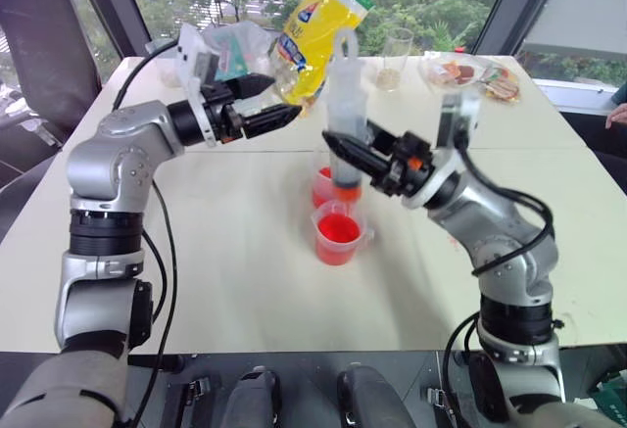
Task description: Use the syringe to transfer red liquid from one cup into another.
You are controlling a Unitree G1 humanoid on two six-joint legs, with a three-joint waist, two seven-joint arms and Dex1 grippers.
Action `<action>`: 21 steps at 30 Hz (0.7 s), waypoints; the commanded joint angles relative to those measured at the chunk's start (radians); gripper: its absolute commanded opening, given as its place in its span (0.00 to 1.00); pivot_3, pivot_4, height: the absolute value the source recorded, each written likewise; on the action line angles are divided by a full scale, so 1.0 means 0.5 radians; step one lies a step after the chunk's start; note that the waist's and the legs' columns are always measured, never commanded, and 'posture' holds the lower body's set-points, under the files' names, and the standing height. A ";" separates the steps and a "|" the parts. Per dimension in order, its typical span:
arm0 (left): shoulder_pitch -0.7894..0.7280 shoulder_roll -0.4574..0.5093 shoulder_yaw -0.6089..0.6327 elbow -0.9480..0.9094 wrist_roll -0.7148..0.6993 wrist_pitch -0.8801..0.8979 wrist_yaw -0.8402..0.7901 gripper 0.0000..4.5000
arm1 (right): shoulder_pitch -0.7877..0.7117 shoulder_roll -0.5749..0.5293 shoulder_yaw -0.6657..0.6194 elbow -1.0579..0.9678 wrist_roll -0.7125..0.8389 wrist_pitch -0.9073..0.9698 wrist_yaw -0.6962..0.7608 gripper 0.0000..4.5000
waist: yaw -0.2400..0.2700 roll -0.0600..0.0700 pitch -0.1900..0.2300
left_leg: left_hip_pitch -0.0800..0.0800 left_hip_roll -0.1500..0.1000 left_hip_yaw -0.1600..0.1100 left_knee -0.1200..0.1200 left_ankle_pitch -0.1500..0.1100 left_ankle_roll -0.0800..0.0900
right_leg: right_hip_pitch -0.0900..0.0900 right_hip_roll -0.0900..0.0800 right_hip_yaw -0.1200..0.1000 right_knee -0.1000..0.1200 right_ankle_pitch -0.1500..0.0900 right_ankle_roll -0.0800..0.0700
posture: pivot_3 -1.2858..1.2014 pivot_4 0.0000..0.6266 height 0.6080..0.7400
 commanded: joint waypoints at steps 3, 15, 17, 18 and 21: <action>-0.121 -0.002 0.077 -0.099 -0.190 0.127 -0.039 0.99 | 0.096 0.003 0.075 -0.083 -0.067 -0.131 -0.001 0.31 | 0.000 0.000 0.000 | 0.000 0.000 0.000 0.000 0.000 0.000 | 0.000 0.001 0.000 0.000 0.000 0.000 | 0.52 0.24 1.00; -0.145 -0.013 0.039 -0.130 -0.285 0.180 -0.128 0.99 | 0.125 -0.009 0.112 -0.042 -0.120 -0.193 0.003 0.31 | 0.002 0.000 0.000 | 0.000 0.000 0.000 0.001 0.000 0.000 | 0.000 0.001 0.000 0.000 0.000 0.000 | 0.52 0.24 1.00; -0.167 -0.053 0.032 -0.098 -0.280 0.157 -0.126 0.99 | 0.122 -0.017 0.119 -0.039 -0.127 -0.194 0.011 0.31 | 0.003 0.000 0.000 | 0.000 0.000 0.000 0.001 0.000 0.000 | 0.000 0.001 0.000 0.000 0.000 0.000 | 0.52 0.24 1.00; -0.180 -0.076 0.022 -0.077 -0.266 0.138 -0.124 0.99 | 0.120 -0.022 0.125 -0.038 -0.130 -0.194 0.017 0.31 | 0.004 0.000 0.000 | 0.000 0.000 0.000 0.001 0.000 0.000 | 0.000 0.001 0.000 0.000 0.000 0.000 | 0.52 0.24 1.00; -0.217 -0.150 0.001 -0.015 -0.232 0.082 -0.117 0.99 | 0.113 -0.025 0.133 -0.039 -0.133 -0.190 0.022 0.31 | 0.009 0.000 0.000 | 0.000 -0.001 0.000 0.002 0.000 0.000 | 0.001 0.001 0.000 0.000 0.000 0.000 | 0.52 0.24 1.00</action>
